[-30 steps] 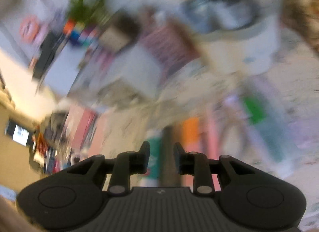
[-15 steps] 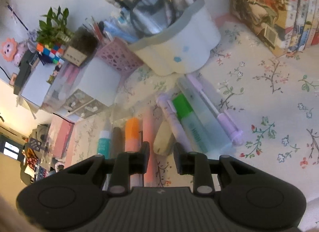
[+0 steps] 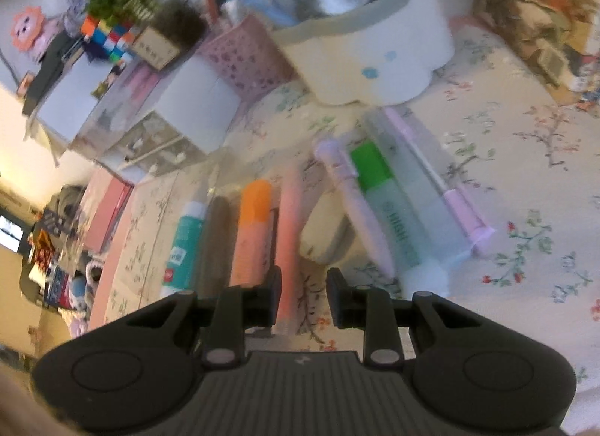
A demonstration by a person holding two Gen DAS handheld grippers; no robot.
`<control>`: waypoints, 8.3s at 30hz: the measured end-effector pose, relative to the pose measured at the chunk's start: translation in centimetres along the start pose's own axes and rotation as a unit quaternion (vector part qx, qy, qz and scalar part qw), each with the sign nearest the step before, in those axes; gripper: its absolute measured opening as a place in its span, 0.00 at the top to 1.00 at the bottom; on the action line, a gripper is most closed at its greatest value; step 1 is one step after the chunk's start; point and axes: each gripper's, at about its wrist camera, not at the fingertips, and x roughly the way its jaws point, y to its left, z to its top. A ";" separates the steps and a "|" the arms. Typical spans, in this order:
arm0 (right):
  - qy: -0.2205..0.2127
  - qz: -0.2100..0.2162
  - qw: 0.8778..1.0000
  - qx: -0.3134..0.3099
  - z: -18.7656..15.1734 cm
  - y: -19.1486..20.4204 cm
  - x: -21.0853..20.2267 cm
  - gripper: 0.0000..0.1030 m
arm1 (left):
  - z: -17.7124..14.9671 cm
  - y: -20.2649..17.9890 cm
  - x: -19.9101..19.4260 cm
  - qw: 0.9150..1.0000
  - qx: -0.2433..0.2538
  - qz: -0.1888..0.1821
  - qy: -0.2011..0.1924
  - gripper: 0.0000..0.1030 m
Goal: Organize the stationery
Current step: 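Grasp the pink highlighter with the right gripper, then lay the pink highlighter in the box with the right gripper, then grasp the green-capped highlighter with the right gripper, then lay the green-capped highlighter in the box with the right gripper, then grasp the orange highlighter with the right gripper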
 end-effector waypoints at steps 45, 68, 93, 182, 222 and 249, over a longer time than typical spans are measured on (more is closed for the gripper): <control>-0.022 0.107 0.990 0.087 0.8 0.7 -1.8 1.00 | 0.0 -0.2 0.0 1.000 -0.015 0.010 0.002 0.30; 0.007 0.154 0.978 0.142 0.2 1.8 -0.3 1.00 | 0.0 -0.3 0.1 1.000 -0.012 0.010 0.002 0.30; -0.047 0.047 0.992 0.103 1.3 -2.0 -2.5 1.00 | 0.1 -0.3 0.1 1.000 -0.011 0.008 0.002 0.30; 0.001 0.087 0.991 0.104 0.3 4.7 0.3 1.00 | 0.2 -0.5 0.2 1.000 -0.004 0.007 0.001 0.30; -0.004 -0.052 0.991 -0.120 0.0 5.5 2.9 0.96 | 0.1 -0.6 0.2 1.000 -0.002 0.007 0.001 0.30; -0.010 0.026 1.000 -0.005 -1.6 1.1 1.1 1.00 | 0.1 -0.6 0.2 1.000 -0.001 0.006 0.000 0.30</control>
